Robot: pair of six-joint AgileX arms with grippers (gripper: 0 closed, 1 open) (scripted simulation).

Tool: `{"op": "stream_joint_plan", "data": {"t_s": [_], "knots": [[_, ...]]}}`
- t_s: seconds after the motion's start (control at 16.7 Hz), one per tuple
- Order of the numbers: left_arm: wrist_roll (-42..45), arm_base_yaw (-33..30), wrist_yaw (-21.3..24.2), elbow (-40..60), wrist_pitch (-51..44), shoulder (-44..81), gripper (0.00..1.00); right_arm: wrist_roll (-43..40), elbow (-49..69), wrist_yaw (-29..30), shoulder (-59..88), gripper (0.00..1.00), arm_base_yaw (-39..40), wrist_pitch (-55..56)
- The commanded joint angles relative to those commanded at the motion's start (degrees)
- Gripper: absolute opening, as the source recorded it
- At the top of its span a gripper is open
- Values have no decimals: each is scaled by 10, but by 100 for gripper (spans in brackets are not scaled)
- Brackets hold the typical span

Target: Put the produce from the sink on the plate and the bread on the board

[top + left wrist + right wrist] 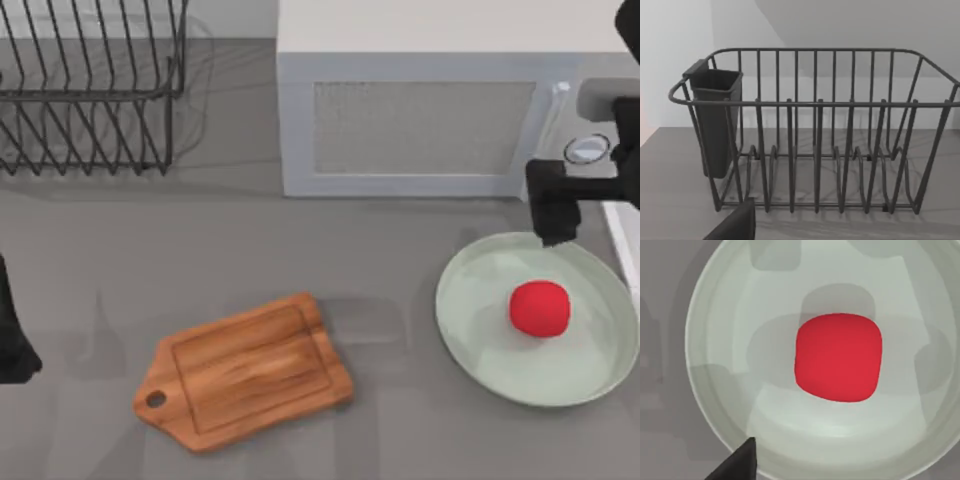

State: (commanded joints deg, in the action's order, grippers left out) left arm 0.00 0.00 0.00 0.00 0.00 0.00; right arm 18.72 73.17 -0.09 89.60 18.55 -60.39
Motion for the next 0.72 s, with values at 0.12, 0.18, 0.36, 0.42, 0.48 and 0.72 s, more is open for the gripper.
{"op": "stream_joint_plan", "data": {"t_s": [0.12,0.18,0.36,0.42,0.48,0.72], "knots": [[0,0,0,0,0,0,100,-18,-71,0,-93,100,-19,58],[0,0,0,0,0,0,100,-27,-110,0,-144,100,-29,90],[0,0,0,0,0,0,100,-60,-240,1,-313,100,-62,196],[0,0,0,0,0,0,100,-72,-286,1,-370,100,-73,233],[0,0,0,0,0,0,100,-83,-333,1,-428,100,-84,270],[0,0,0,0,0,0,100,-129,-512,1,-646,100,-130,419]]}}
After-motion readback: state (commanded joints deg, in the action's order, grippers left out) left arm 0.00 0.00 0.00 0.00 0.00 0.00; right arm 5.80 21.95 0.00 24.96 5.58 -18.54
